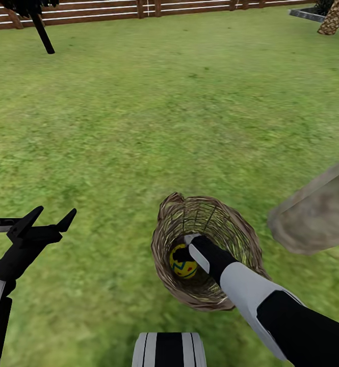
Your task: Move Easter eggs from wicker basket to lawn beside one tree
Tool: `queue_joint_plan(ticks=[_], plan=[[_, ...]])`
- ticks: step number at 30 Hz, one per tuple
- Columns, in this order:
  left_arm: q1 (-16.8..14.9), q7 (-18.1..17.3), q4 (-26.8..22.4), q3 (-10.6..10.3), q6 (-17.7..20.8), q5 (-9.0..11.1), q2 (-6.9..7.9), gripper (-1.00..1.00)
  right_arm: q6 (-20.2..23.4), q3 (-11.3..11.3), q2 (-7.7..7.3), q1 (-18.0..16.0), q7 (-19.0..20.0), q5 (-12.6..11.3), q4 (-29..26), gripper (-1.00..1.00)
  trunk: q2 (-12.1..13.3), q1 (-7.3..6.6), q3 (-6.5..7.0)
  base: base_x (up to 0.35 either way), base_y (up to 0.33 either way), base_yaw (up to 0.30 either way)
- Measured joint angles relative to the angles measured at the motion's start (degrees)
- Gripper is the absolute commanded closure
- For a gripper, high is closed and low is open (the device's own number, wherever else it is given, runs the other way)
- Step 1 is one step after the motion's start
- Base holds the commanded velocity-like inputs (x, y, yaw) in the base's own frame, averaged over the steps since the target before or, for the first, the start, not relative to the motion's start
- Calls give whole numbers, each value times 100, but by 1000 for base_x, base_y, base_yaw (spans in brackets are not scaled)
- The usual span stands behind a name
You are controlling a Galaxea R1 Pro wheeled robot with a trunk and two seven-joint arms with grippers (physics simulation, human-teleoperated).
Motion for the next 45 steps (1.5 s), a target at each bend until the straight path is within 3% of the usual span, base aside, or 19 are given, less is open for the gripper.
queue_joint_plan(ticks=[8, 11, 15, 21, 28, 31, 34, 37, 45], plan=[[0, 3, -9, -27, 8, -6, 0, -100, 37, -17, -46, -5, -3, -30, 31, 100, 9, -18, 154, 0, 0, 0], [0, 41, -9, -223, -17, -48, 0, -100, 44, -3, -102, 0, 34, -41, 73, 100, 13, -26, 221, 0, 0, 0], [0, 45, -24, -336, -12, -49, 3, -100, 47, 7, -99, 1, 35, -54, 79, 100, 18, -36, 310, 0, 0, 0], [-3, 36, -33, -361, 33, 1, 209, -100, 52, 6, -105, 8, 35, -57, 81, 100, 27, -52, 443, 0, 0, 0], [-17, 43, -27, -352, 37, -19, 228, -100, 57, 1, -121, 43, 35, -43, 86, 100, 36, -69, 598, -91, 0, 0], [-18, 43, -27, -344, 37, -9, 229, -100, 61, 1, -257, 44, 35, -38, 69, 100, 40, -77, 664, -69, 0, 0], [-14, 45, -26, -345, 37, -22, 228, -100, 62, 1, -295, 44, 35, -35, 71, 100, 44, -85, 731, -64, 0, 0], [-12, 44, -27, -343, 37, -13, 229, -100, 62, -4, -496, 44, 42, -35, 8, 100, 48, -93, 797, -4, 0, 0], [-10, 45, -26, -338, 37, -7, 228, -100, 418, -8, -527, 44, 71, -25, -25, 100, 59, -114, 975, 0, 0, 0]])
